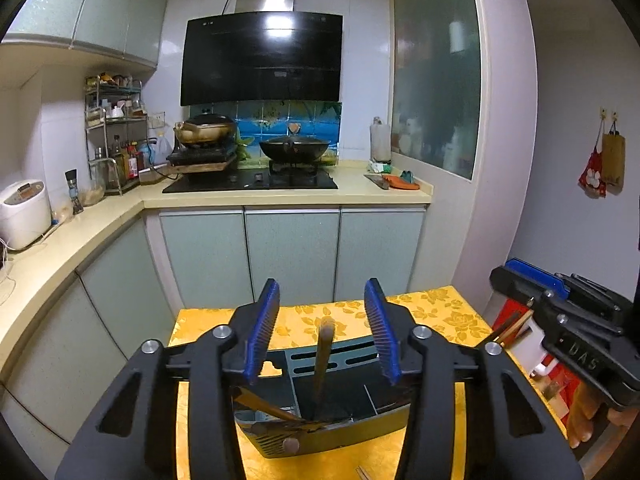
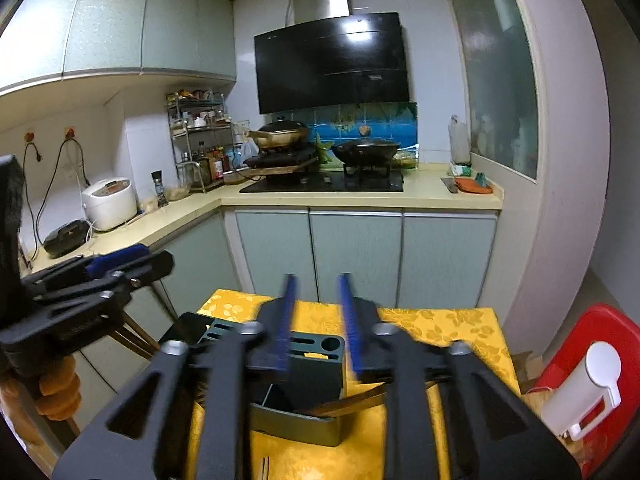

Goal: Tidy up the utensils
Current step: 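Lower the chopstick into the holder and open the left tool, then move the open left tool back down toward the bamboo chopsticks on the table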

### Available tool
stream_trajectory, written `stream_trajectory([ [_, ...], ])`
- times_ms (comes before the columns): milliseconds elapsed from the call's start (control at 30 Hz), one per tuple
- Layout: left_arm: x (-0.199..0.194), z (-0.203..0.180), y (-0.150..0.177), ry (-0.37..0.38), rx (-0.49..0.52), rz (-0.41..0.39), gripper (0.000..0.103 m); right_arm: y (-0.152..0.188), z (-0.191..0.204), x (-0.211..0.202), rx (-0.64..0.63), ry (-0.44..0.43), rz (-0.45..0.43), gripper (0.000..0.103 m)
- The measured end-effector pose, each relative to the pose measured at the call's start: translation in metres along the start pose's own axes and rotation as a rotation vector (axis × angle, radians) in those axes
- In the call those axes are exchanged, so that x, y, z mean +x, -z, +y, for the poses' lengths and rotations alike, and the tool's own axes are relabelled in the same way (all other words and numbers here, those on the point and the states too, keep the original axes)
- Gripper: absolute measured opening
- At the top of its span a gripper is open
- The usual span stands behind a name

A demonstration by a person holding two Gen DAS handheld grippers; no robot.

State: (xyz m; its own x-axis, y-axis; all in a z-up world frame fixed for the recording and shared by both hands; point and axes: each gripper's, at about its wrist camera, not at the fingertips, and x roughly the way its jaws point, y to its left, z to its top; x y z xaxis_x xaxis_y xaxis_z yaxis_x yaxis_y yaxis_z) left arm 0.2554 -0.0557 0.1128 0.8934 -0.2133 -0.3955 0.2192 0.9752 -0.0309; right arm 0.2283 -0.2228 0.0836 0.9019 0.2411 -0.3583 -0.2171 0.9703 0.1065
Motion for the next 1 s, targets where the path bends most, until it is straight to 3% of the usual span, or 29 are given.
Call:
stream_trajectory([
  [167,-0.018,0.005,0.001,0.003,-0.018,-0.022,0.058,0.001,-0.002,-0.016,0.012,0.012,-0.02,0.038],
  [500,-0.057,0.011,0.034,0.003,-0.003,-0.036,0.063,0.022,-0.005,-0.055,0.003,0.024,-0.05,0.038],
  [1000,-0.089,-0.001,0.178,0.023,0.059,0.104,0.064,0.145,0.01,-0.104,-0.055,0.052,0.044,0.038],
])
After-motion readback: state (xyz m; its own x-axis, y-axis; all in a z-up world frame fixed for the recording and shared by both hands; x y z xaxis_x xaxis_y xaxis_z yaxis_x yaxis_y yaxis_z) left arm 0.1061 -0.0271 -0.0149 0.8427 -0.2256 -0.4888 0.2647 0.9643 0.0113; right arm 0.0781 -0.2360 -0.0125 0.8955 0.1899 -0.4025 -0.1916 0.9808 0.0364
